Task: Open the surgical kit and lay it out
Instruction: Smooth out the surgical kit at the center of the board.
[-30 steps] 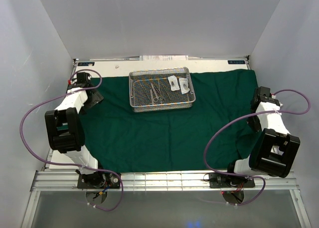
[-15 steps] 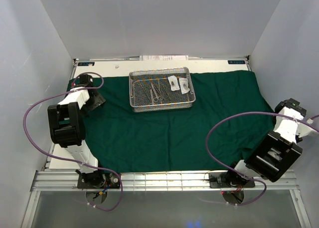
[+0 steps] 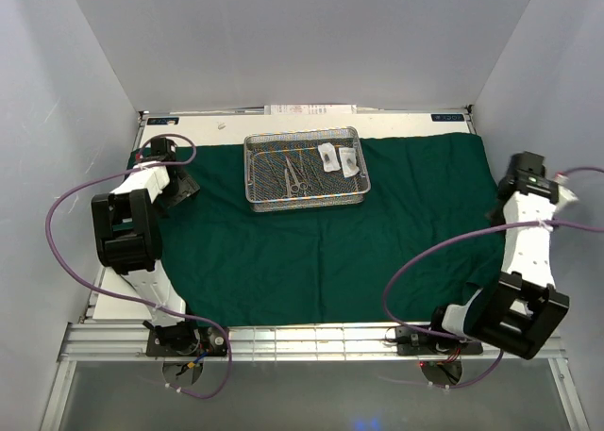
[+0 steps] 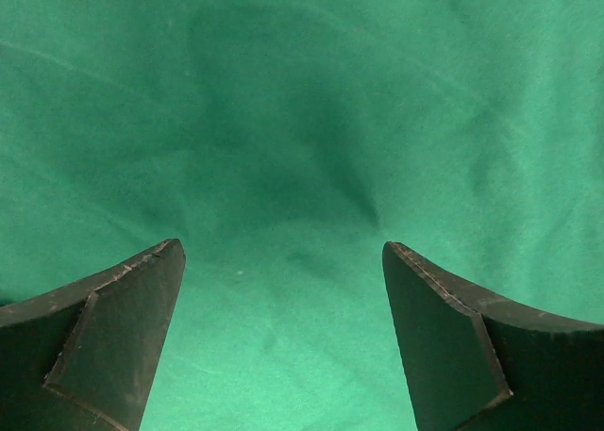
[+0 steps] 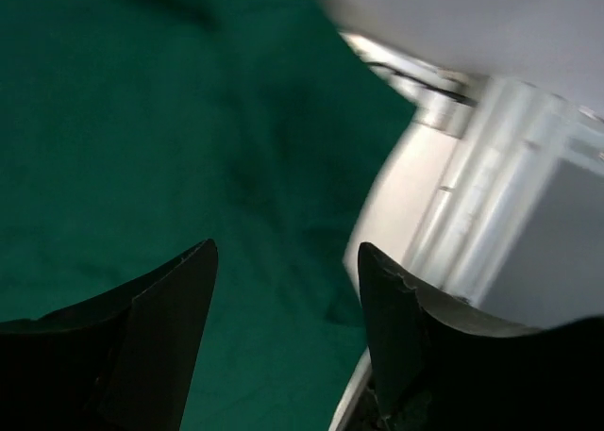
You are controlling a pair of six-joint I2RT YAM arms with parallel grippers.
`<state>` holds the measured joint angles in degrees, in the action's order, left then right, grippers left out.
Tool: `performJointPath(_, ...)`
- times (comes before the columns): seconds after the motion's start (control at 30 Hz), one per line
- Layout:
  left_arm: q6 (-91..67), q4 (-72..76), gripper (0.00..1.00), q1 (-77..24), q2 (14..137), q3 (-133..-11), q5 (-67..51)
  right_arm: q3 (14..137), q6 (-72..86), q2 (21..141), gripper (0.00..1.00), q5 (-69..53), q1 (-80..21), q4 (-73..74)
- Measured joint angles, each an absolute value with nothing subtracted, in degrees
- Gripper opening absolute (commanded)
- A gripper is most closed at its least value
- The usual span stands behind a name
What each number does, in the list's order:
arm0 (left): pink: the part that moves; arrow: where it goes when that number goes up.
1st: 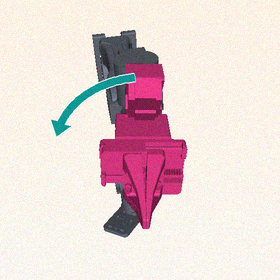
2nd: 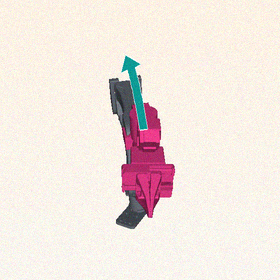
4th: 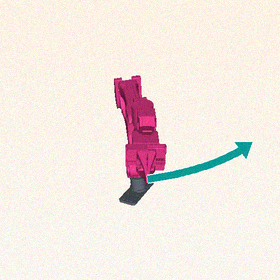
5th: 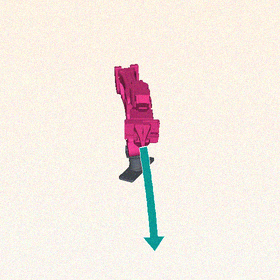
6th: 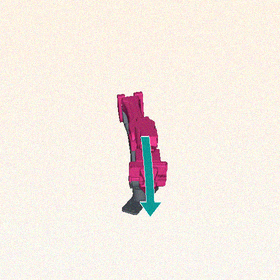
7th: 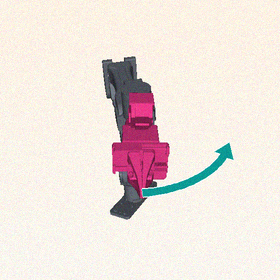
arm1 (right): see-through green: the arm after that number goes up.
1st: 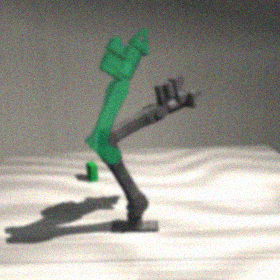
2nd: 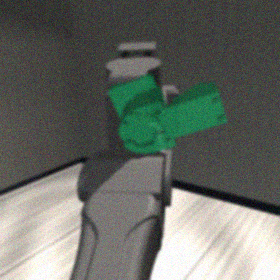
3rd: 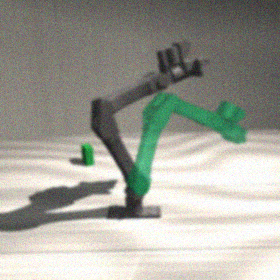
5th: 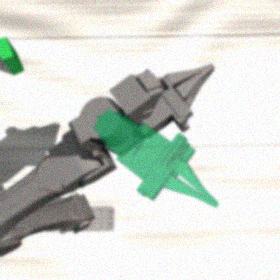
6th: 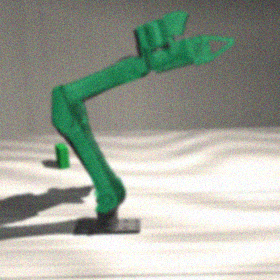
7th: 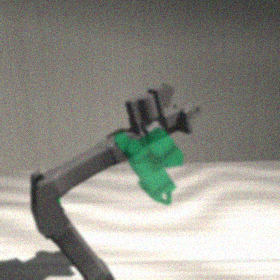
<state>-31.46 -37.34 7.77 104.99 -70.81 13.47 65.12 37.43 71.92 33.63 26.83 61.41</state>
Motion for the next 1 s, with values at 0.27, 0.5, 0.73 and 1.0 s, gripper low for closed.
performJointPath(0.27,-32.2,-37.6,0.97,8.1,111.3,-75.6,13.6,65.1,32.7,81.5,0.72,24.2,9.3,48.8)
performJointPath(0.5,-33.3,-39.3,0.97,8.5,116.9,-83.6,13.8,62.7,29.2,91.4,0.71,16.2,8.1,37.5)
performJointPath(0.73,-33.8,-41.3,0.96,9.1,121.5,-90.4,14.2,58.6,28.9,96.4,0.71,9.9,8.1,30.8)
performJointPath(1.0,-33.9,-42.5,0.96,12.1,124.3,-94.8,14.4,61.3,28.1,99.8,0.71,8.6,8.0,31.0)
